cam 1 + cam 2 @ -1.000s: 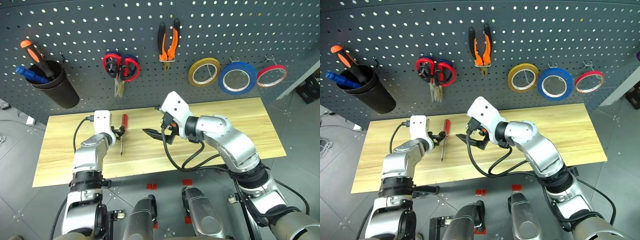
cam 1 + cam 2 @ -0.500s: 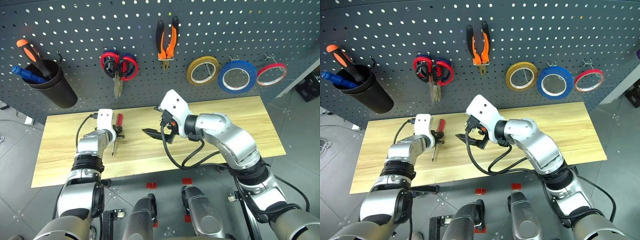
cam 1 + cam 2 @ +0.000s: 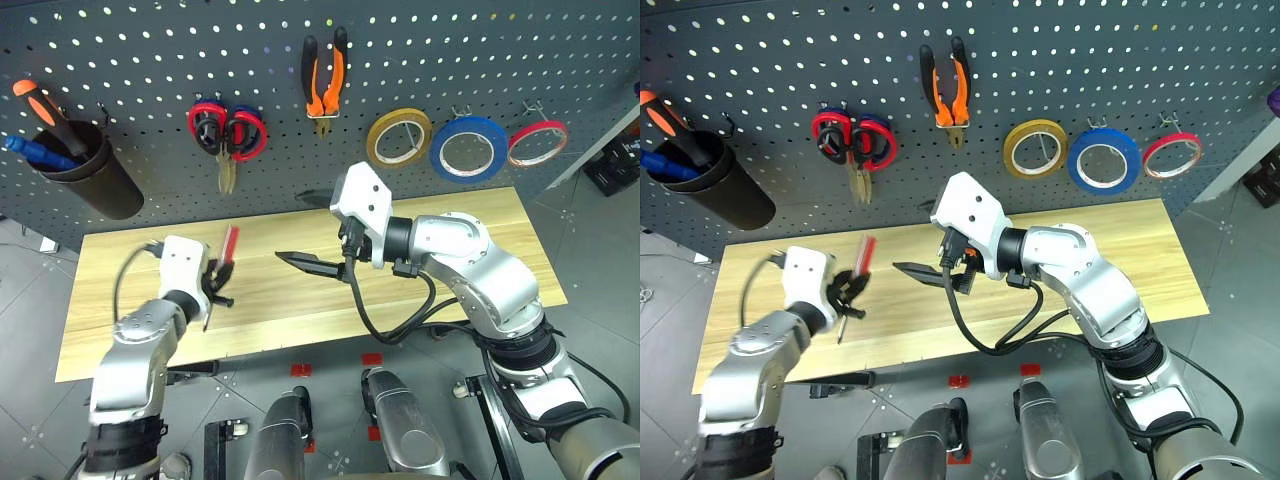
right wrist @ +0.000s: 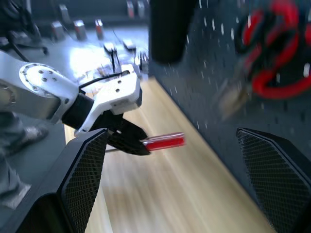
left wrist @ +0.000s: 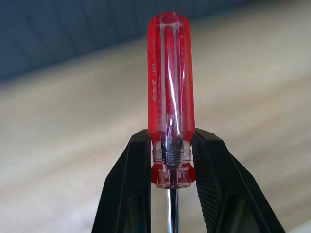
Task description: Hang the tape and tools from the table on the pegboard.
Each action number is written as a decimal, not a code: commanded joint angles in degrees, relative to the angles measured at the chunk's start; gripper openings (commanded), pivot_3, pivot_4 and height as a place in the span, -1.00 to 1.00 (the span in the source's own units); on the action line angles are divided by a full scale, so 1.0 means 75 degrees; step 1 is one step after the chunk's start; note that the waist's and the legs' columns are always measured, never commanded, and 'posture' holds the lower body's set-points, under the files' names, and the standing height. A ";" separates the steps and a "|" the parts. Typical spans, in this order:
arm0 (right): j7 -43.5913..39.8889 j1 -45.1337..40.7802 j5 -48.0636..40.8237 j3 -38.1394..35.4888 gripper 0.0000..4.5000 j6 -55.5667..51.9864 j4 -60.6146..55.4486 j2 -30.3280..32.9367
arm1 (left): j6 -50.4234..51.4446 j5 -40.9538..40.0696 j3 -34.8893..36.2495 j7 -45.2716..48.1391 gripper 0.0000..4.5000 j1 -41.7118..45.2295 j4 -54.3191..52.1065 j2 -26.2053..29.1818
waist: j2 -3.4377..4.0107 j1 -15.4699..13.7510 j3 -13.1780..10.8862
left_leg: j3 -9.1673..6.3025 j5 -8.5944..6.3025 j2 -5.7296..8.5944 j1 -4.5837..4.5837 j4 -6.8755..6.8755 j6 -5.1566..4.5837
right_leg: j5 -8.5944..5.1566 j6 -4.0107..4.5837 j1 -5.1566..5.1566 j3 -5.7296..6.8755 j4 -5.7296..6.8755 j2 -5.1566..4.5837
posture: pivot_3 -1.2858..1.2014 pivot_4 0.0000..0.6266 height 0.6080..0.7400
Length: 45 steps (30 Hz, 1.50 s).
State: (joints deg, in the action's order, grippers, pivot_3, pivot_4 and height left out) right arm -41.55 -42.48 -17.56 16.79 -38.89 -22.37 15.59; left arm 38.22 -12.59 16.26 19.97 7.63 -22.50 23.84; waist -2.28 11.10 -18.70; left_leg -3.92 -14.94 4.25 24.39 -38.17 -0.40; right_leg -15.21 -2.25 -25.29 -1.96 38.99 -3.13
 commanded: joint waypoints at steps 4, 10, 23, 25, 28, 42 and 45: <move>0.0174 -0.0455 -0.0759 -0.0920 1.00 0.0883 0.0091 -0.0840 | -0.0116 -0.0663 0.1549 -0.0881 -0.61 0.1911 -0.1610 0.0509 | -0.0011 -0.0049 0.0014 | -0.0003 0.0015 0.0000 0.0000 -0.0008 0.0004 | 0.0016 -0.0002 0.0004 0.0011 0.0010 0.0005 | -0.18 -0.12 1.00; 0.0099 -0.0780 -0.0543 -0.0701 1.00 0.1504 0.0656 -0.1146 | -0.1211 -0.0156 0.1914 -0.1273 -0.61 0.3799 -0.0187 0.1669 | -0.0025 0.0016 0.0031 | 0.0003 0.0020 0.0005 0.0000 -0.0010 0.0012 | 0.0020 0.0004 -0.0003 0.0010 0.0005 0.0005 | -0.17 -0.17 1.00; 0.0205 -0.1418 -0.0365 -0.0469 1.00 0.2151 0.1375 -0.1832 | -0.3309 0.1128 0.1859 -0.2162 -0.61 0.3010 0.1000 0.1611 | -0.0039 0.0092 0.0045 | 0.0020 0.0024 0.0000 0.0001 -0.0006 0.0019 | 0.0034 0.0027 -0.0031 0.0011 0.0014 0.0002 | -0.18 -0.20 1.00; 0.0182 -0.1443 -0.0405 -0.0495 1.00 0.2143 0.1383 -0.1876 | -0.3475 0.1206 0.1907 -0.2314 -0.61 0.2852 0.1097 0.1519 | -0.0050 0.0086 0.0054 | 0.0018 0.0027 0.0000 0.0001 -0.0008 0.0023 | 0.0035 0.0027 -0.0031 0.0014 0.0018 0.0002 | -0.17 -0.21 1.00; 0.0139 -0.1459 -0.0451 -0.0541 1.00 0.2146 0.1392 -0.1924 | -0.3700 0.1300 0.1919 -0.2484 -0.61 0.2704 0.1283 0.1425 | -0.0059 0.0101 0.0065 | 0.0019 0.0027 0.0000 0.0002 -0.0009 0.0024 | 0.0035 0.0027 -0.0033 0.0014 0.0019 0.0002 | -0.17 -0.21 1.00; 0.0060 -0.1426 -0.0653 -0.0559 1.00 0.2126 0.1332 -0.1948 | -0.3929 0.0751 0.2181 -0.3049 0.74 0.2511 0.1154 0.0754 | -0.0076 0.0200 0.0136 | 0.0020 0.0027 0.0000 0.0001 -0.0013 0.0024 | 0.0036 0.0029 -0.0039 0.0015 0.0042 0.0001 | -0.17 -0.23 1.00; -0.0027 -0.1392 -0.0672 -0.0541 1.00 0.2113 0.1327 -0.1906 | -0.3782 0.0691 0.2211 -0.3108 0.74 0.2372 0.0914 0.0709 | -0.0072 0.0206 0.0193 | 0.0021 0.0027 0.0001 0.0002 -0.0018 0.0025 | 0.0036 0.0029 -0.0047 0.0018 0.0065 -0.0001 | -0.17 -0.27 1.00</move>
State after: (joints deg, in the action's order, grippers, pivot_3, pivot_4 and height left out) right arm -41.19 -52.44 -21.36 13.04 -24.07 -10.33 1.45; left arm 9.89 -6.86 31.08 -2.78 25.82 -12.01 28.90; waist -2.82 12.65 -17.26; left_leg -3.76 -14.74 4.26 24.40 -38.30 -0.21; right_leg -14.94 -2.03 -25.66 -1.83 39.50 -3.14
